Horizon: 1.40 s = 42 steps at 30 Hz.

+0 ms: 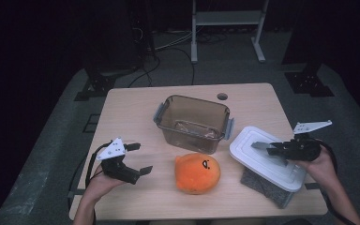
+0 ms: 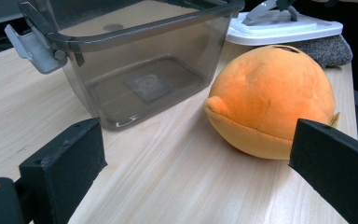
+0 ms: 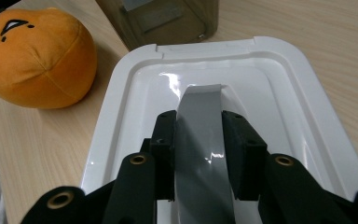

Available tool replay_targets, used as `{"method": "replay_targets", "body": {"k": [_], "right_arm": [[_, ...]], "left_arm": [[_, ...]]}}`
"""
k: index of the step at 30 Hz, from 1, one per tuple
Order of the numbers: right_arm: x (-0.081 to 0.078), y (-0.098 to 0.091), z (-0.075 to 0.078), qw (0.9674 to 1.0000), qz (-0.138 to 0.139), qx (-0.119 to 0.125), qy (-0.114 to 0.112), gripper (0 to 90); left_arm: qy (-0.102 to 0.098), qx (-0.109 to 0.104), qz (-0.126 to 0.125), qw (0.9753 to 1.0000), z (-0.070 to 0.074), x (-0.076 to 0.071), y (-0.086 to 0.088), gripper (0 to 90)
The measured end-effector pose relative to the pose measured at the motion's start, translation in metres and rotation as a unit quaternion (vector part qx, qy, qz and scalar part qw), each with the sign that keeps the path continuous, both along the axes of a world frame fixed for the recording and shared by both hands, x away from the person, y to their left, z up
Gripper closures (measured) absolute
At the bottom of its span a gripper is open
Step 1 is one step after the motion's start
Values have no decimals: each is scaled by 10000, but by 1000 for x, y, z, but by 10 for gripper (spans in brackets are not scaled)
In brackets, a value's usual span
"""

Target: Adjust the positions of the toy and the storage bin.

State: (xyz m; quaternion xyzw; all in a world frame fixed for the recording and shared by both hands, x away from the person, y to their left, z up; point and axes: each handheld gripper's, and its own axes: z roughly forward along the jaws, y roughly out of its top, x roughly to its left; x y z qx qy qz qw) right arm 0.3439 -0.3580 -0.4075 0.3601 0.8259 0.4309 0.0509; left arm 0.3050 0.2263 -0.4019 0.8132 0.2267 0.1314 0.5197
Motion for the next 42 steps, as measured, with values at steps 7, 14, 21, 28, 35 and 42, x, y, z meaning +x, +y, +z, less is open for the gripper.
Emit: {"method": "replay_targets", "body": {"k": [7, 14, 21, 28, 35, 42], "right_arm": [[1, 4, -9, 10000, 19, -40, 53, 659], [0, 6, -15, 9999, 18, -31, 112, 658], [0, 7, -18, 9999, 22, -46, 137, 658], [0, 6, -19, 9998, 16, -32, 172, 654], [-1, 5, -15, 9999, 24, 21, 132, 597], [-3, 9, -1, 9999, 99, 106, -16, 564]], "left_arm": [[-12, -8, 1, 10000, 1, 0, 0, 27], [-9, -9, -7, 10000, 1, 0, 0, 27], [-10, -7, -12, 10000, 1, 0, 1, 27], [-9, 0, -23, 10000, 1, 0, 0, 27], [-4, 15, -39, 10000, 1, 0, 0, 27], [-8, 16, -52, 10000, 1, 0, -1, 27]]}}
